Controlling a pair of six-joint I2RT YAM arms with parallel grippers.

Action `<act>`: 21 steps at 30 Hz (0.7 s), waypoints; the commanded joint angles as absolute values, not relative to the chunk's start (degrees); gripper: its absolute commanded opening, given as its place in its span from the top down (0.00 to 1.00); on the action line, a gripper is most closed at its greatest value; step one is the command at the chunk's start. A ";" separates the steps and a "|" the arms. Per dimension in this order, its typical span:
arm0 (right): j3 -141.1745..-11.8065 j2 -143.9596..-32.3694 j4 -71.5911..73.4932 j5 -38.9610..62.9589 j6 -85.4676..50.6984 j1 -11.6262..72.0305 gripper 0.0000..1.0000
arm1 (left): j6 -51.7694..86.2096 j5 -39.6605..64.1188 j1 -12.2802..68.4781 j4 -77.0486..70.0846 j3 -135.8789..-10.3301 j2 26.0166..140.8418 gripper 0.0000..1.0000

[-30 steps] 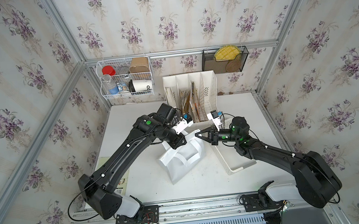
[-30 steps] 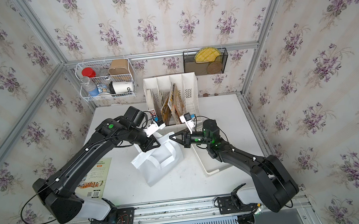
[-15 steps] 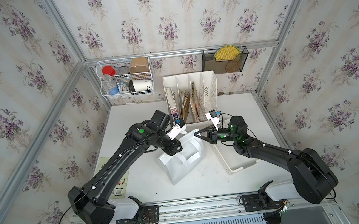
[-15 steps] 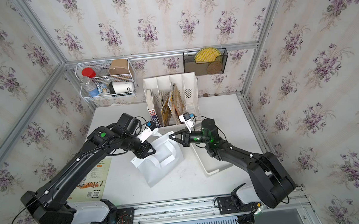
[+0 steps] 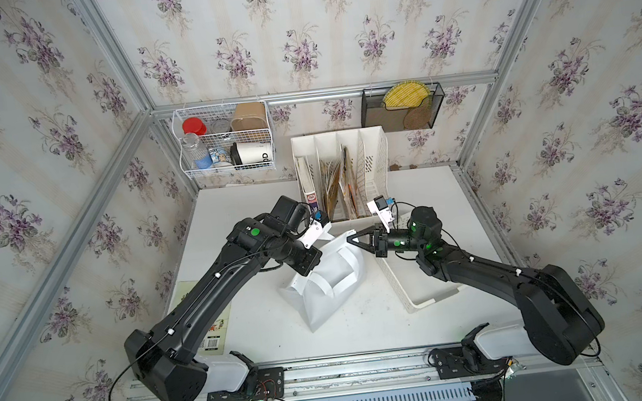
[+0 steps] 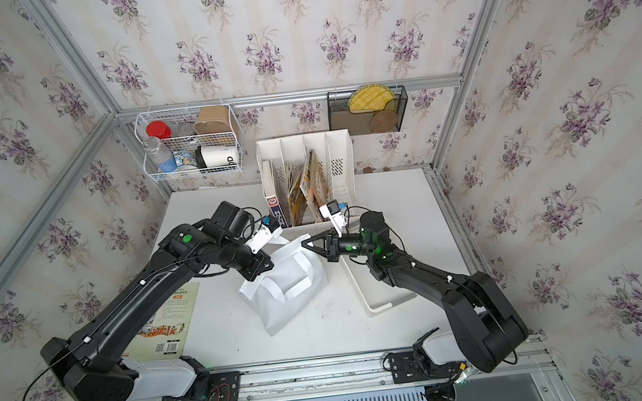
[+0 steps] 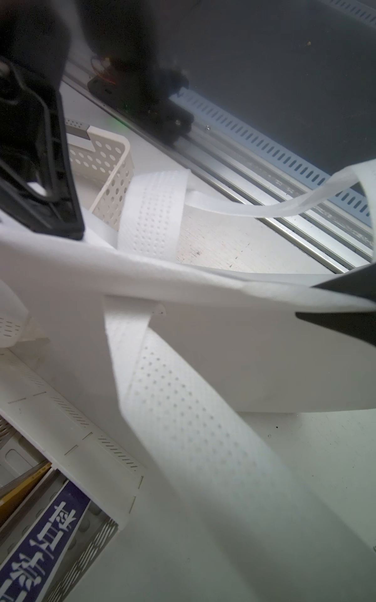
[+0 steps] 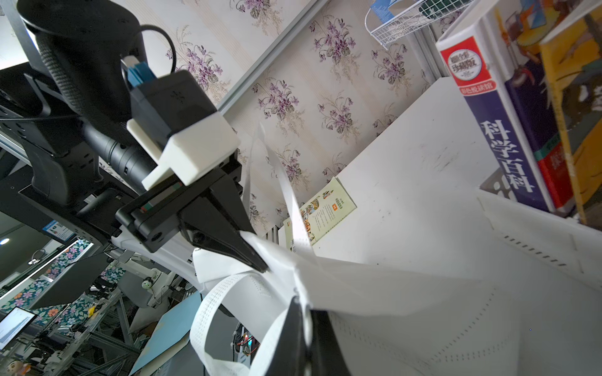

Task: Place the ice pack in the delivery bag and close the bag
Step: Seal the adhesive seal in the delivery bag.

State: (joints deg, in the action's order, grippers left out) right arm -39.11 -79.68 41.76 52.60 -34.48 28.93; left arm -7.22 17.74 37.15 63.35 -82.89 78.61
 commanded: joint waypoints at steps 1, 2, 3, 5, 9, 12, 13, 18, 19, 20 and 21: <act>-39.68 -80.11 41.54 50.45 -34.63 28.92 1.00 | -6.34 20.21 37.18 65.57 -84.21 77.68 0.89; -39.74 -80.19 41.46 50.33 -34.60 28.92 1.00 | -6.02 20.03 37.18 65.71 -84.35 77.27 0.78; -39.87 -80.28 41.33 50.35 -34.62 28.92 1.00 | -5.51 19.55 37.18 65.73 -84.44 76.62 0.68; -39.95 -80.41 41.26 50.47 -34.63 28.92 1.00 | -4.64 18.72 37.18 65.52 -84.41 75.03 0.60; -39.94 -80.63 41.09 50.53 -34.54 28.92 1.00 | -2.79 18.19 37.18 64.74 -83.26 71.58 0.58; -39.98 -80.77 41.12 50.85 -34.63 28.92 1.00 | -2.53 17.93 37.22 64.59 -81.44 69.41 0.57; -39.99 -80.71 41.16 50.81 -34.67 28.92 1.00 | -2.55 17.18 37.18 64.99 -80.94 69.16 0.56; -40.23 -80.73 40.99 50.80 -34.80 28.92 1.00 | -2.58 12.42 37.18 64.65 -77.99 68.72 0.55; -40.18 -80.69 40.96 50.86 -34.87 28.92 1.00 | -2.48 11.69 37.18 64.81 -77.76 68.83 0.55; -40.32 -80.68 40.96 50.81 -34.89 28.92 1.00 | -2.54 11.46 37.18 64.85 -77.59 68.82 0.55; -40.41 -80.66 41.00 50.82 -34.97 28.92 1.00 | -2.55 11.41 37.18 64.80 -77.48 68.90 0.56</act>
State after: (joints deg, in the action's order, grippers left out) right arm -39.94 -80.66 40.38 51.59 -34.50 28.93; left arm -2.92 13.76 37.15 64.55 -77.78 68.88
